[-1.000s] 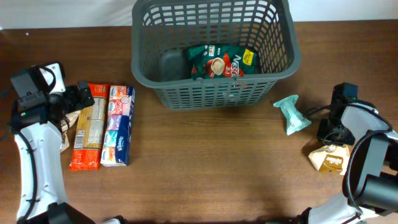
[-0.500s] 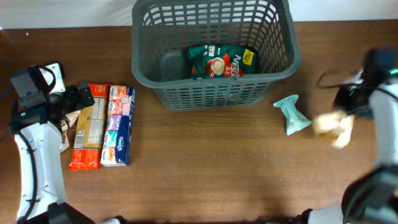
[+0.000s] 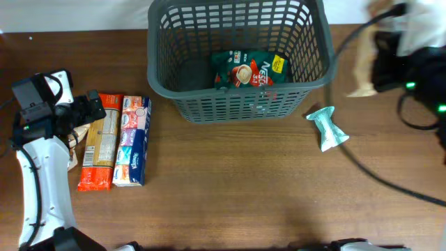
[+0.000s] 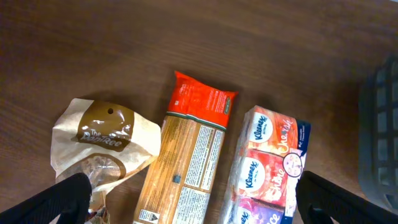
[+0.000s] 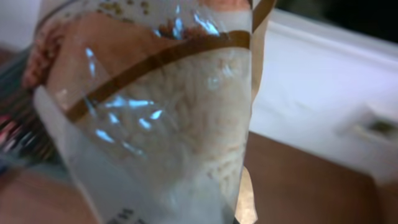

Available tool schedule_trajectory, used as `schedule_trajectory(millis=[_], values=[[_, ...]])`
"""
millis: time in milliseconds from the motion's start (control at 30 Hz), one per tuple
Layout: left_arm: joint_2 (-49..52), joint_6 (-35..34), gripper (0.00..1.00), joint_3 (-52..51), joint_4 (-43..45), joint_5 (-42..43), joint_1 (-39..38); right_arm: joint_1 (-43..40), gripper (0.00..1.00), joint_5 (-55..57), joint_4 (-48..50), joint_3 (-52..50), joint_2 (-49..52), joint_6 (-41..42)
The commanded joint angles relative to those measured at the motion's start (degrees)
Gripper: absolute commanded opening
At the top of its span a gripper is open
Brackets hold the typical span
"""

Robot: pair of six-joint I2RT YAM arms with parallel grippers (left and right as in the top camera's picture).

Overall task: Pack container
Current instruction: 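Carry the rice bag with the right gripper into the basket and release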

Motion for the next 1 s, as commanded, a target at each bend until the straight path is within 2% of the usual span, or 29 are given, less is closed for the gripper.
schedule_trajectory(millis=[0,267,400,667,733,767,800,867,900,967], values=[[0.3,-0.1,0.99,1.2,-0.1,-0.2,0.3,5.5,0.04,-1.2,4.5,0.4,5.3,-8.6],[0.3,-0.1,0.99,1.2,0.0,-0.2,0.3,8.0,0.03,-1.1,15.2,0.4,18.7,-8.5],[0.3,-0.1,0.99,1.2,-0.1,-0.2,0.3,9.8,0.04,-1.1,15.9,0.4,25.6,-8.6],[0.3,-0.1,0.99,1.2,-0.1,-0.2,0.3,11.2,0.04,-0.9,16.2,0.4,32.6,-8.0],[0.3,-0.1,0.99,1.2,-0.1,-0.2,0.3,11.2,0.13,-0.7,15.8,0.4,33.7,-6.0],[0.3,-0.1,0.99,1.2,0.0,-0.2,0.3,11.2,0.24,-0.7,15.3,0.4,34.0,-5.5],[0.3,-0.1,0.99,1.2,0.0,-0.2,0.3,11.2,0.43,-0.6,14.4,0.4,34.0,-5.5],[0.3,-0.1,0.99,1.2,0.0,-0.2,0.3,11.2,0.45,-0.3,13.8,0.5,33.9,-5.5],[0.3,-0.1,0.99,1.2,0.0,-0.2,0.3,11.2,0.54,1.5,13.1,0.8,32.7,-4.8],[0.3,-0.1,0.99,1.2,-0.1,-0.2,0.3,11.2,0.56,4.7,12.2,1.8,30.6,-4.4]])
